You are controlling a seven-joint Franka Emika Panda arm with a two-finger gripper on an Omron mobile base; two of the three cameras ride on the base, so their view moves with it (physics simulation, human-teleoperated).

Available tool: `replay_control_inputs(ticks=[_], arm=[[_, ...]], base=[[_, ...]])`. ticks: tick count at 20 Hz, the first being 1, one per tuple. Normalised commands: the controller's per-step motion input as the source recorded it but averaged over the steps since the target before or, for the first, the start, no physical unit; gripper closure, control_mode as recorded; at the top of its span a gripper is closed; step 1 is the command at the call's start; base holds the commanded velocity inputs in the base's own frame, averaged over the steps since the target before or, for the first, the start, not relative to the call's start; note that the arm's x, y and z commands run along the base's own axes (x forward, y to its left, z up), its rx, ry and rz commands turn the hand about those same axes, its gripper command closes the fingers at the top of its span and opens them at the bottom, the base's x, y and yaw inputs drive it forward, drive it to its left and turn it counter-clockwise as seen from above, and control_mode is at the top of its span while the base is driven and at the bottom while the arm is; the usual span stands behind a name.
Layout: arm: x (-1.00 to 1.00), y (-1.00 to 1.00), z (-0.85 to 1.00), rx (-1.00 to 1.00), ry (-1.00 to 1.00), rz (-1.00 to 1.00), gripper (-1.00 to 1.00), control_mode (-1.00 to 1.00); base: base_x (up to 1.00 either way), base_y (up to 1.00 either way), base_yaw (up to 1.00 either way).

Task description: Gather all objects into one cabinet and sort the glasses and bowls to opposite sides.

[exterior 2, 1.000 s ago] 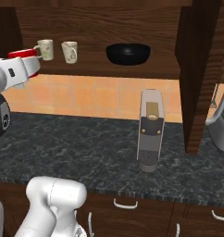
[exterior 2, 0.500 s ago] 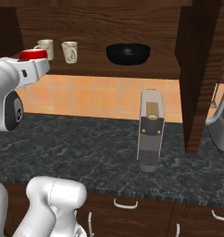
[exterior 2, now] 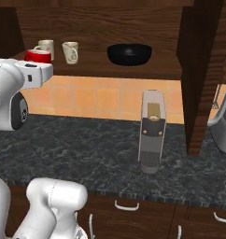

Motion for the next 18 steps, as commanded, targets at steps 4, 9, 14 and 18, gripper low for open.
replay_control_inputs(ticks=[4, 9, 14, 18], arm=[[0.13, 0.05, -0.44, 0.00, 0.00, 0.00, 1.00, -1.00], [0.25, 0.09, 0.05, 0.00, -0.10, 0.00, 1.00, -1.00], [0.41, 0.28, 0.15, 0.00, -0.08, 0.00, 1.00, -1.00], [0.45, 0.09, -0.02, 0.00, -0.01, 0.01, 1.00, -1.00]], base=[[0.00, 0.00, 0.00], [0.00, 0.00, 0.00], [0.00, 0.00, 0.00], [0.00, 0.00, 0.00]])
